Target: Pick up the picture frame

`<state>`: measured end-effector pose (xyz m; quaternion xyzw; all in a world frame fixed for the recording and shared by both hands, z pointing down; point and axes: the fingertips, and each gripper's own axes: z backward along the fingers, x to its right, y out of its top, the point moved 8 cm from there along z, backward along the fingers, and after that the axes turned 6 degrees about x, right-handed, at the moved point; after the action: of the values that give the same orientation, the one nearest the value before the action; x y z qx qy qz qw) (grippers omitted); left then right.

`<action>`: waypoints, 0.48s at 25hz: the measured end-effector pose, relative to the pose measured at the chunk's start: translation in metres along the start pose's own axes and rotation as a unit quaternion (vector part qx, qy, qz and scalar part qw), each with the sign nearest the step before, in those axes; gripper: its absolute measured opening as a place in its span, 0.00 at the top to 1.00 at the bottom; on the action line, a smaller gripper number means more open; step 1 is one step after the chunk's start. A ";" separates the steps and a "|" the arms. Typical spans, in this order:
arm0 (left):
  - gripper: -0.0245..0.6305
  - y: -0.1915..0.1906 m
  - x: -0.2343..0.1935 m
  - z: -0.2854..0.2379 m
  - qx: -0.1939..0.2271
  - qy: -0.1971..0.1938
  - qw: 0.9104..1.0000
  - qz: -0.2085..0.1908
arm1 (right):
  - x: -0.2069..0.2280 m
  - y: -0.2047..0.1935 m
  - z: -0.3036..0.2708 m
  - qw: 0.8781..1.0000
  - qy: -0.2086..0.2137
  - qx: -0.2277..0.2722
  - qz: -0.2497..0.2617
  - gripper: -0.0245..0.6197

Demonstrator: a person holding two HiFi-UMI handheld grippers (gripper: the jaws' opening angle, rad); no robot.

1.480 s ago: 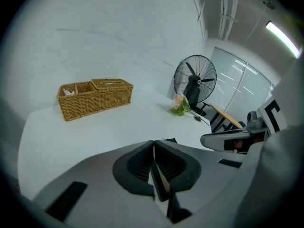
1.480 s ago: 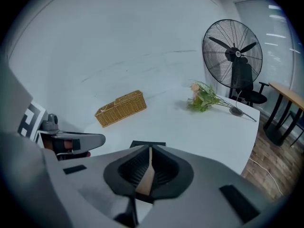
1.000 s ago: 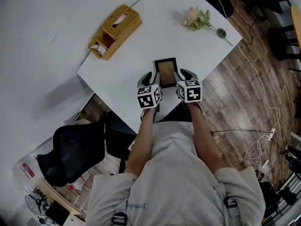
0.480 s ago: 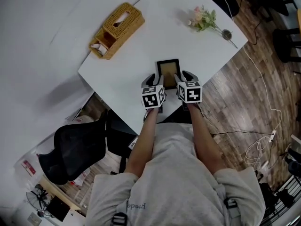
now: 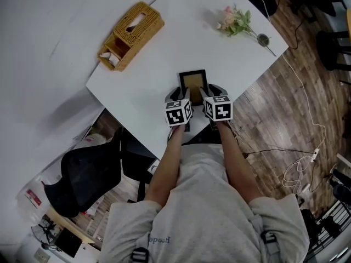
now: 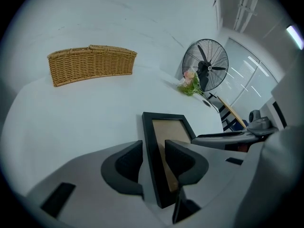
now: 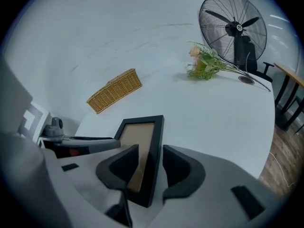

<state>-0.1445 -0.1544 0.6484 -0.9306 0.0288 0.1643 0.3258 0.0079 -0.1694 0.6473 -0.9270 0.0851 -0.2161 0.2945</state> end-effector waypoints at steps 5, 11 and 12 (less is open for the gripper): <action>0.72 0.000 0.000 -0.001 0.010 -0.001 1.000 -0.004 | 0.001 -0.001 -0.004 1.000 -0.004 0.005 0.006 0.75; 0.72 -0.002 0.000 0.001 0.013 0.005 1.000 -0.005 | -0.001 -0.001 -0.004 1.000 -0.010 -0.001 0.014 0.75; 0.72 -0.002 0.000 0.001 0.013 0.004 1.000 -0.004 | -0.001 -0.002 -0.003 1.000 -0.011 0.000 0.013 0.75</action>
<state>-0.1446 -0.1524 0.6490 -0.9271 0.0286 0.1585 0.3385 0.0052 -0.1695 0.6503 -0.9281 0.0935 -0.2022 0.2985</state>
